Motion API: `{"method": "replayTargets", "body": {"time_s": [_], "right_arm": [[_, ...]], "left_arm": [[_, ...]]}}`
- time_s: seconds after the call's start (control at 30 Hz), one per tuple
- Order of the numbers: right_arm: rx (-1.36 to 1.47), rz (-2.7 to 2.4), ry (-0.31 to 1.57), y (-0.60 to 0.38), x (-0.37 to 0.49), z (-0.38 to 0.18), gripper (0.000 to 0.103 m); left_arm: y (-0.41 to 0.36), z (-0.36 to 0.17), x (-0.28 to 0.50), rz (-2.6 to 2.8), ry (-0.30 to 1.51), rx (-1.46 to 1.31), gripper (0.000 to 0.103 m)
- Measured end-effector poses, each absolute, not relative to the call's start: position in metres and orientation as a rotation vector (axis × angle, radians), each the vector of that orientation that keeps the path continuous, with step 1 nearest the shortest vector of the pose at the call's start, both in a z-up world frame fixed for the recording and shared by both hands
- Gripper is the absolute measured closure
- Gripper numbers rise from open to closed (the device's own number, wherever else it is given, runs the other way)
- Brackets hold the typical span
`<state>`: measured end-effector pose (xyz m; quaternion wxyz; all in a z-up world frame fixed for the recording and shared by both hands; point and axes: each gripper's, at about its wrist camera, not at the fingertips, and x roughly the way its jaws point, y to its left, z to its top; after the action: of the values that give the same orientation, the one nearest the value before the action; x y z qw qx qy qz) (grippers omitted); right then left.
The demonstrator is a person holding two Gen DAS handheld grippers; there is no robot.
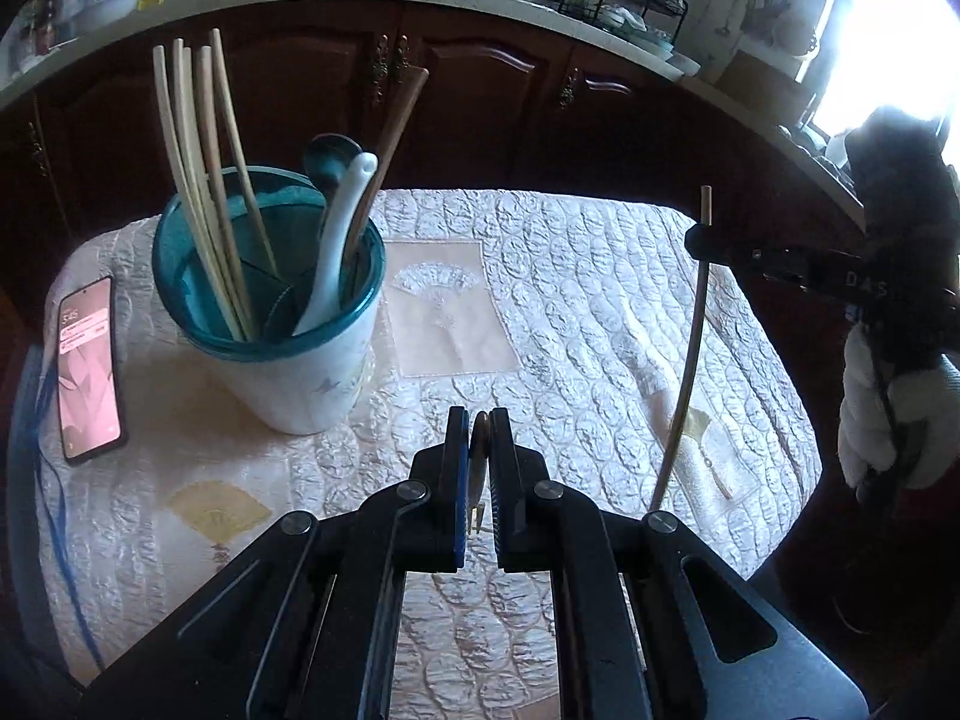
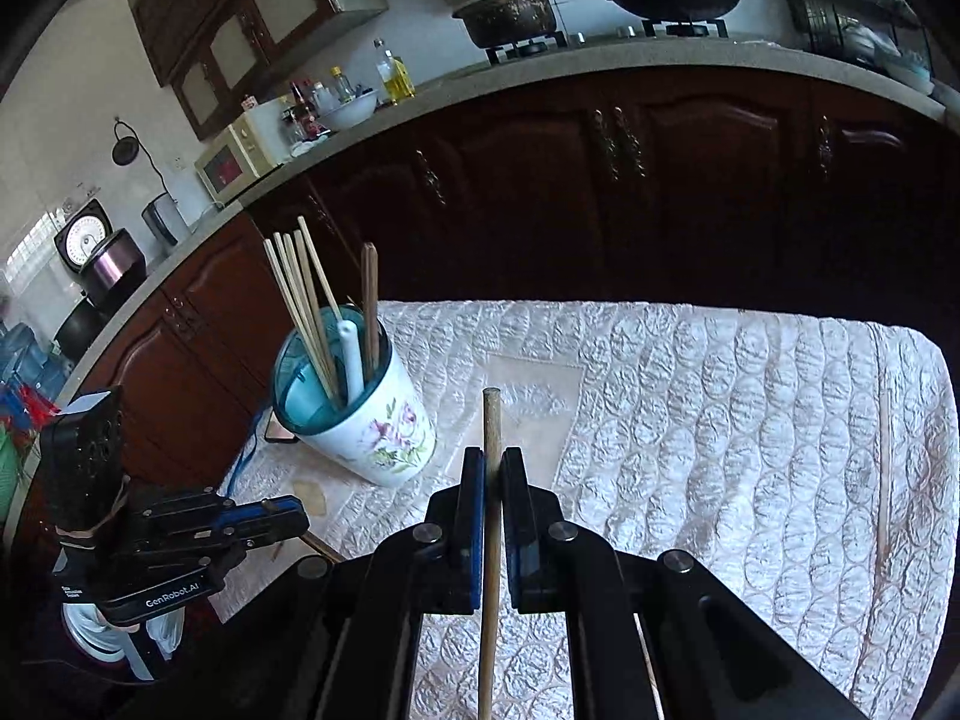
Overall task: Organize utensils
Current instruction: 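Lift the fork and chopstick and lower both into the floral cup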
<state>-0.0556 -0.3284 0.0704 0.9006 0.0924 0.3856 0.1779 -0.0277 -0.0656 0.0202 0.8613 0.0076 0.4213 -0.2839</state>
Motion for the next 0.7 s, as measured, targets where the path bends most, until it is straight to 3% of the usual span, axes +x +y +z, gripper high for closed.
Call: {"method": "replayTargets", "body": {"time_s": [0.7], "right_arm": [[0.173,0.427,0.742,-0.303,-0.048,0.1,0.098]], "left_arm": [[-0.041,0.039,-0.03,-0.557,0.847,-0.01,0.098]]}}
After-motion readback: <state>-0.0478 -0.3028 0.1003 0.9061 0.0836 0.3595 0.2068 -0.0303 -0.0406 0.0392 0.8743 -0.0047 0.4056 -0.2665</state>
